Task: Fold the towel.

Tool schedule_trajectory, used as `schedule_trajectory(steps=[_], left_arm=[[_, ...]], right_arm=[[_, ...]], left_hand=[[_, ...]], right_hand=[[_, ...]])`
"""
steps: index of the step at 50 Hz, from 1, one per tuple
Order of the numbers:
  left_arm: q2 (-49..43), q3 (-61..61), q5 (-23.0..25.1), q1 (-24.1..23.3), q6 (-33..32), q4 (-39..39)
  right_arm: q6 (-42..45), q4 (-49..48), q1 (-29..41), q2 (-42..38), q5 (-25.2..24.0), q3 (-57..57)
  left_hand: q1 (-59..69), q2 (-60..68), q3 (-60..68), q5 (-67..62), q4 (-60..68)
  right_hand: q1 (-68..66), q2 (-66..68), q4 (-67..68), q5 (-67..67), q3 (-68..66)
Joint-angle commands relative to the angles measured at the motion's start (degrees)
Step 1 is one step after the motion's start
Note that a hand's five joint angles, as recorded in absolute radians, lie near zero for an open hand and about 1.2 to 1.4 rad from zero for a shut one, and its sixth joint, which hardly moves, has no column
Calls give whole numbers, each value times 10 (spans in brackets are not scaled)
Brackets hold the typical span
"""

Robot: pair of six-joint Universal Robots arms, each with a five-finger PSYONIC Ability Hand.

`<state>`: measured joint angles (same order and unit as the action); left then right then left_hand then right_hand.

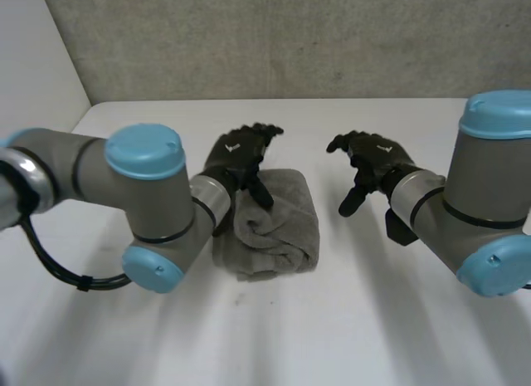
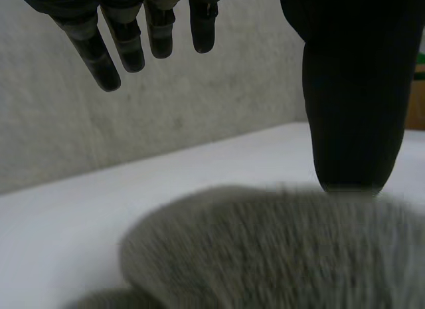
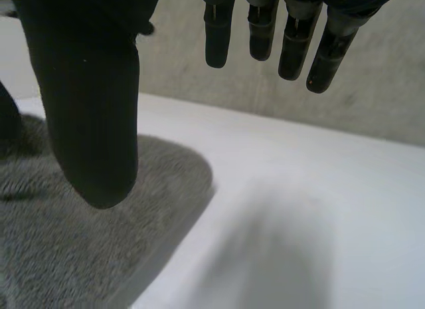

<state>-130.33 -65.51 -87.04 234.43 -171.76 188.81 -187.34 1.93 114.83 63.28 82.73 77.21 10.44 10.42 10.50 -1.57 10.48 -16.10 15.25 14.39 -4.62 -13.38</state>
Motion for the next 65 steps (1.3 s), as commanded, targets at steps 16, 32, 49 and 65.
schedule_trajectory(steps=[16, 32, 49, 65], left_arm=[[-20, -112, -78, 61, -117, -62], [45, -142, -79, 29, -118, -57], [289, -92, -83, 92, -121, -103], [385, -84, -79, 133, -113, -196]], right_arm=[[39, 60, 74, -199, -41, -152], [57, 61, 75, -184, -24, -192], [59, 36, 2, 117, 95, -124], [66, 76, -49, 200, 108, -72]], left_hand=[[18, 18, 17, -7, 18], [13, 13, 12, -2, 12], [6, 6, 6, 5, 6], [-4, -4, -5, 15, -4]], right_hand=[[61, -52, -44, 46, 34], [61, -52, -44, 46, 34], [61, -52, -44, 46, 34], [61, -52, -44, 46, 34]])
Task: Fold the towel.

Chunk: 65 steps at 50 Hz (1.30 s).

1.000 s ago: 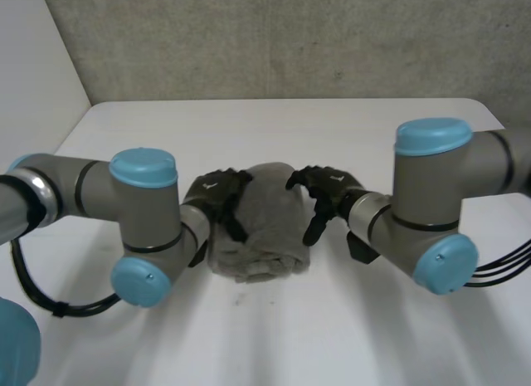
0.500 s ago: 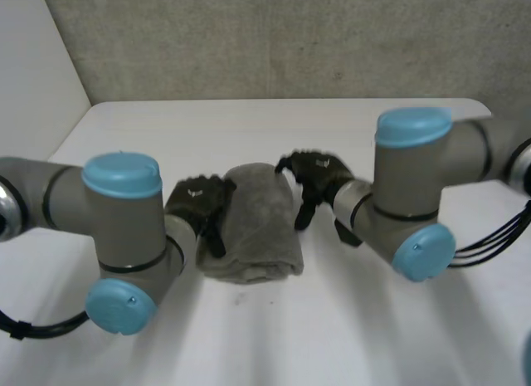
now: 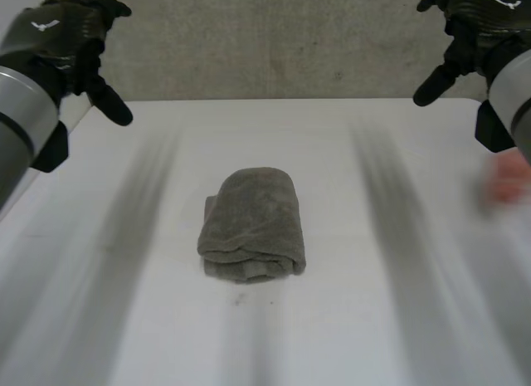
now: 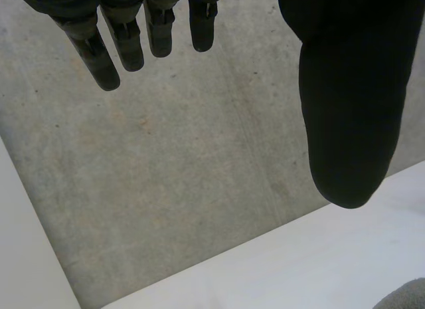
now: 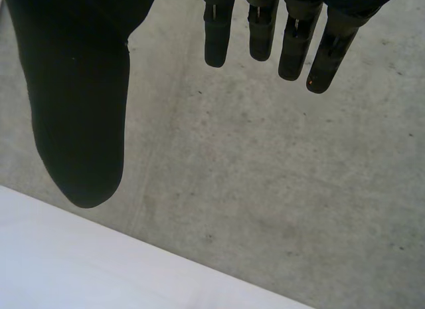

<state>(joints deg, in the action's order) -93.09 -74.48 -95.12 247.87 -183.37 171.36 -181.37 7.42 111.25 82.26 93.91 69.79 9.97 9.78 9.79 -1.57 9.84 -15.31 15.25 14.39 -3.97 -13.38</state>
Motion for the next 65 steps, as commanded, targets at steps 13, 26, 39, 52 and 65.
schedule_trajectory(steps=[13, 26, 39, 52, 65], left_arm=[[12, 7, 4, -2, 20, -21], [11, -1, 4, 2, 20, -19], [9, -6, 4, 2, 20, -18], [6, -6, 5, 3, 20, -16], [-1, -7, 5, 3, 20, -15]], right_arm=[[30, 20, -11, 10, -7, 10], [31, 19, -9, 5, -14, 18], [31, 17, -7, 4, -14, 21], [51, 16, -5, 4, -14, 25], [57, 16, -5, 4, -14, 25]], left_hand=[[1, 3, 3, 15, 2], [1, 3, 3, 15, 2], [1, 3, 3, 15, 2], [1, 3, 3, 15, 2], [1, 3, 3, 15, 2]], right_hand=[[53, -52, -44, 40, 34], [53, -52, -44, 40, 34], [53, -52, -44, 40, 34], [53, -52, -44, 40, 34], [53, -52, -44, 40, 34]])
